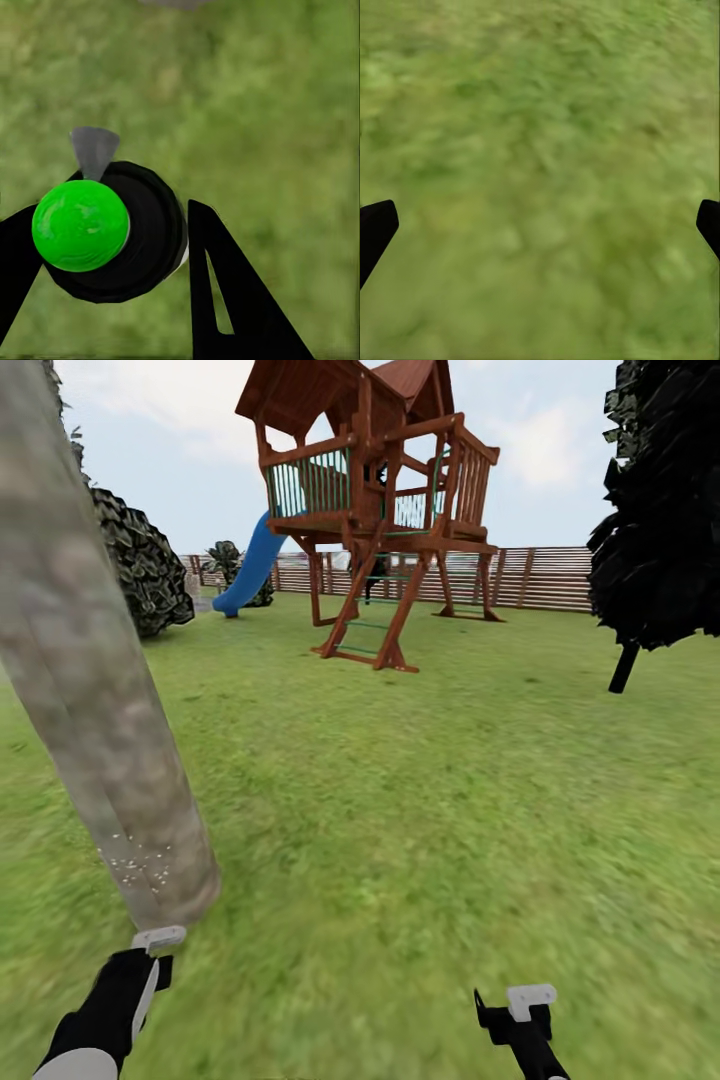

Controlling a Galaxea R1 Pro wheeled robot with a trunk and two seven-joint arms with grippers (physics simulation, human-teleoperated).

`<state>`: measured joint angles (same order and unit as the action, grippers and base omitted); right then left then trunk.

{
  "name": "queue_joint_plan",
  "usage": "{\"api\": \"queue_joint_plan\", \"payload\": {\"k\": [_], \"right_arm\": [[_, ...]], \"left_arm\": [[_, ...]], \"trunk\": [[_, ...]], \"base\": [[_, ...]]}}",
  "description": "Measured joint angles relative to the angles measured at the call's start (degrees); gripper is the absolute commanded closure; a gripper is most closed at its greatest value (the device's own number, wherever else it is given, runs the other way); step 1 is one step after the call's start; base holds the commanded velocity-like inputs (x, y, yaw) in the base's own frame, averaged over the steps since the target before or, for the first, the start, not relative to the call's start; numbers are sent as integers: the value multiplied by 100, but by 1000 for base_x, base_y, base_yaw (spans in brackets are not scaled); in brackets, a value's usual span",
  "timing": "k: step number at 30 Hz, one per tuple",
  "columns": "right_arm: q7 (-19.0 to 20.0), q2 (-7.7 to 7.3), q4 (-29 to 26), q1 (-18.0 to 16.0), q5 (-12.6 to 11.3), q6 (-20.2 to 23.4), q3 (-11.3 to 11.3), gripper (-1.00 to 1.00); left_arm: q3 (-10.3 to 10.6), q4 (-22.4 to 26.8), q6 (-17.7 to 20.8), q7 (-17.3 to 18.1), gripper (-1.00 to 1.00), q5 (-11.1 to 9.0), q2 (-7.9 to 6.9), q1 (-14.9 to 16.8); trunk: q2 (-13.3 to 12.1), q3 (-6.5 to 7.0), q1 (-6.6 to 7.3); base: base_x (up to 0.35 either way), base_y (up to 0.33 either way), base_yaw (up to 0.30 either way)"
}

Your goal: In the garden, pick up the pesticide atomizer on the floor and spray pesticide onto both trees until each tree trunk is fully covered.

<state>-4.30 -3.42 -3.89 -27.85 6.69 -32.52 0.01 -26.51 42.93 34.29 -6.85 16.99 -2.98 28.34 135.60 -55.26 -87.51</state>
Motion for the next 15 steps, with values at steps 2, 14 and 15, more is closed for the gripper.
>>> {"api": "queue_joint_plan", "payload": {"k": [2, 14, 15], "right_arm": [[0, 0, 0, 0, 0, 0, 0, -100], [8, -14, -2, 2, 9, 0, 0, -100], [8, -12, -2, 2, 9, 0, 0, -100]], "left_arm": [[-33, 5, 0, 0, 100, -9, -19, 0], [-52, 5, -2, -1, 100, -3, -92, 2], [-52, 5, -4, -1, 100, -4, -95, 2]], "trunk": [[0, 0, 1], [0, 0, 1], [0, 0, 1]], "base": [[128, -269, 277], [159, -261, 51], [160, -261, 0]]}}
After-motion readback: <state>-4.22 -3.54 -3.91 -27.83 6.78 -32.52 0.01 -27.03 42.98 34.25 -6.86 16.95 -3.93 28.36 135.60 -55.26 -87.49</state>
